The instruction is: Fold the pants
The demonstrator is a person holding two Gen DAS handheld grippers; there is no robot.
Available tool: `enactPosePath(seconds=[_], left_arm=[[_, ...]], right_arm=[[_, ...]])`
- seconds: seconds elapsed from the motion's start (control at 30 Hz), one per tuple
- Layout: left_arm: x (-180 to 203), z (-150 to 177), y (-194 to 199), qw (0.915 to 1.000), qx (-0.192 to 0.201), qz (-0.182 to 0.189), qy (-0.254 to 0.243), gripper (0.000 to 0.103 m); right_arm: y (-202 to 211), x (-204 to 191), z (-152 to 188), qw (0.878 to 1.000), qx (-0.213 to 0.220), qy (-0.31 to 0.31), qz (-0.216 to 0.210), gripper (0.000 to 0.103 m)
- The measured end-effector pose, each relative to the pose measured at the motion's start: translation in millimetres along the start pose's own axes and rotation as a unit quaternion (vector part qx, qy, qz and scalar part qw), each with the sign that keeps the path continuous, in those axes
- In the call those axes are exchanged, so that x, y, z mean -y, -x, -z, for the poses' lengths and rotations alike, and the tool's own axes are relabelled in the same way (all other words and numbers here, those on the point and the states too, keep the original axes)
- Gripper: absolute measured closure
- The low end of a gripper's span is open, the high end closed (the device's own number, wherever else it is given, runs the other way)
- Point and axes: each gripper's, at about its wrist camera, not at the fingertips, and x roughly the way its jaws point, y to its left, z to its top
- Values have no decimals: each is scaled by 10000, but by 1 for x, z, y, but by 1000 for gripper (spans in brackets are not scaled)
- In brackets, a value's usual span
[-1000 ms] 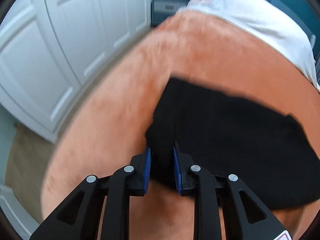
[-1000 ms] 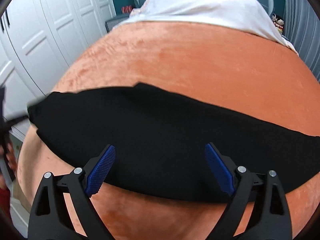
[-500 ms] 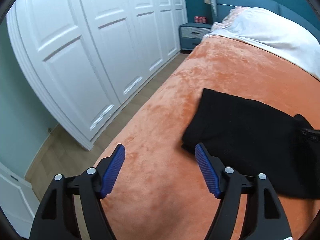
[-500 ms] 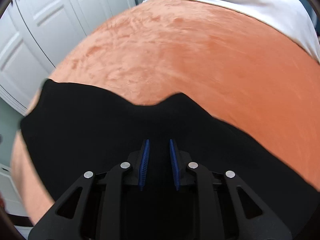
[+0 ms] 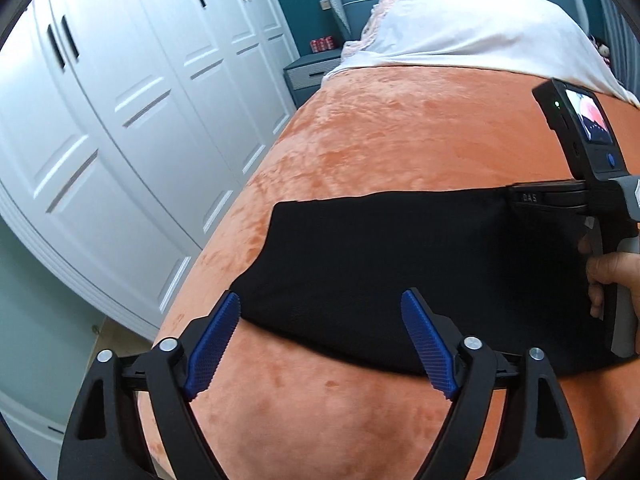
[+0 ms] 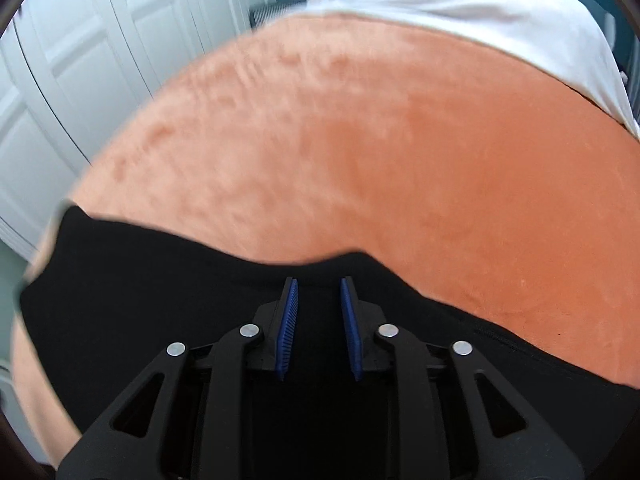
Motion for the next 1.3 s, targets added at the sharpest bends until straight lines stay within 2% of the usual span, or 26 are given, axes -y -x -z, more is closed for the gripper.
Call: enactPosePath(seconds=[0.07, 0.17, 0.2, 0.23, 0.27, 0.33, 0.4, 0.47, 0.53, 0.57, 0.7, 0.73, 0.83, 1.0, 1.07, 1.13, 1.17, 1.3], left_arm=[[8, 0, 3, 10000, 13, 2, -78, 19], [23, 2, 12, 9997, 34, 0, -244, 17], [27, 3, 15, 9996, 40, -1, -280, 17], [32, 5, 17, 9994, 40, 13, -331, 17], [38, 6, 19, 9992, 37, 36, -394, 17], [53, 10, 24, 9987, 16, 40, -516, 17], [69, 12, 32, 9979, 32, 43, -647, 17], [85, 14, 41, 9970, 66, 27, -769, 17], [104, 15, 52, 9961, 84, 90, -870, 17], [116, 16, 58, 9956, 87, 143, -919, 17], [154, 17, 77, 9950, 59, 249, -970, 17], [162, 16, 81, 9951, 27, 292, -944, 17], [189, 15, 91, 9949, -66, 446, -898, 17], [231, 10, 108, 9927, -44, 495, -1101, 17], [245, 10, 111, 9918, -77, 526, -1164, 16], [257, 9, 115, 9910, -100, 574, -1204, 17], [263, 7, 116, 9909, -107, 570, -1211, 17], [283, 3, 128, 9905, 18, 606, -1231, 16]], right_arm=[[-7, 9, 12, 9994, -225, 140, 227, 81], [38, 40, 38, 9998, 64, -73, 166, 81], [58, 52, 50, 9995, 219, -107, 224, 77], [76, 71, 66, 9987, 331, -178, 334, 66], [95, 101, 90, 9968, 337, -327, 652, 61], [117, 156, 130, 9917, 142, -646, 1099, 59], [136, 210, 164, 9837, -22, -1142, 1387, 59], [168, 275, 205, 9676, -83, -1680, 1883, 59], [191, 317, 227, 9546, -93, -1960, 2240, 59], [211, 350, 242, 9439, -22, -2246, 2420, 59], [246, 430, 262, 9260, 170, -2848, 2472, 59], [247, 444, 262, 9254, 131, -2888, 2450, 59], [237, 471, 261, 9337, -89, -2549, 2513, 59], [210, 486, 264, 9484, -153, -2305, 2170, 57], [208, 485, 263, 9535, -114, -2213, 2046, 64], [213, 485, 259, 9584, -97, -2131, 1895, 92], [221, 487, 254, 9607, -6, -2117, 1795, 92], [259, 487, 236, 9622, 595, -1879, 1881, 94]])
